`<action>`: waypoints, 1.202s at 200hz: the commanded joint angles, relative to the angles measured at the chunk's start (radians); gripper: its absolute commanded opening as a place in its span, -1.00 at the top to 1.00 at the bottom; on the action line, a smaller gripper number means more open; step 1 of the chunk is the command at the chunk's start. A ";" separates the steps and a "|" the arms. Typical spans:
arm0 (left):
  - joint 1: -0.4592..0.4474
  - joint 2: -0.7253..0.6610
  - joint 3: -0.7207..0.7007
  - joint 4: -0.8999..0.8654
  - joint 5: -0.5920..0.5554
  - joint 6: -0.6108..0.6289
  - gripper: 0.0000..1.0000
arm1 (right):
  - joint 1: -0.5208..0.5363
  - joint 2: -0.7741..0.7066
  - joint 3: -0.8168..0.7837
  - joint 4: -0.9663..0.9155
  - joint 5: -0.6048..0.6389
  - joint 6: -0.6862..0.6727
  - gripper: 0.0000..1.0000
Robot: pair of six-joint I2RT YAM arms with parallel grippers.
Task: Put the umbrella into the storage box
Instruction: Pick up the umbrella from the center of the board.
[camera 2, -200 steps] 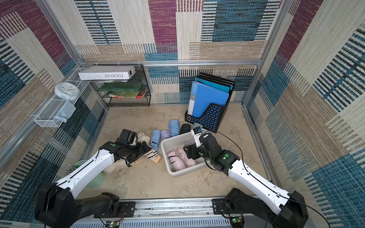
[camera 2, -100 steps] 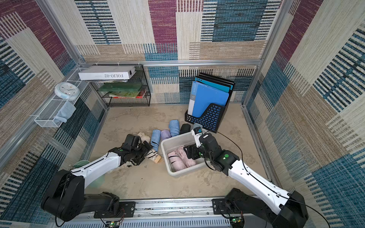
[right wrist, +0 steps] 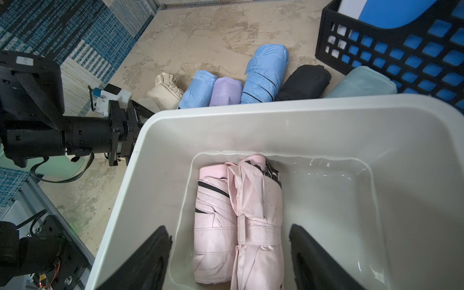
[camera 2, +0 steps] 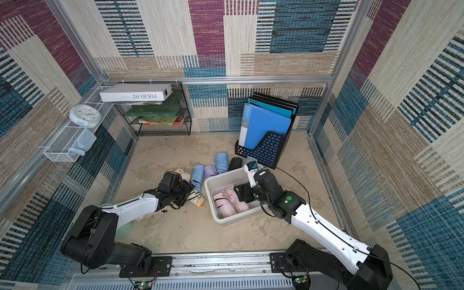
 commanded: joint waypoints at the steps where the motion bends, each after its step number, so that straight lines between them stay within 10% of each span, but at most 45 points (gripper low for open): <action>1: 0.002 -0.014 -0.012 0.032 -0.065 -0.028 -0.27 | 0.002 -0.007 0.013 -0.015 -0.003 0.007 -0.58; 120: 0.003 -0.313 -0.031 -0.107 -0.077 -0.064 0.08 | 0.002 -0.040 0.076 0.001 -0.102 0.092 -0.57; 172: 0.002 -0.589 0.028 -0.225 -0.076 -0.038 0.07 | 0.071 0.078 0.134 0.218 -0.185 0.295 -0.59; 240: -0.002 -0.595 0.111 -0.015 0.046 -0.086 0.07 | 0.148 0.275 0.193 0.511 -0.249 0.426 -0.73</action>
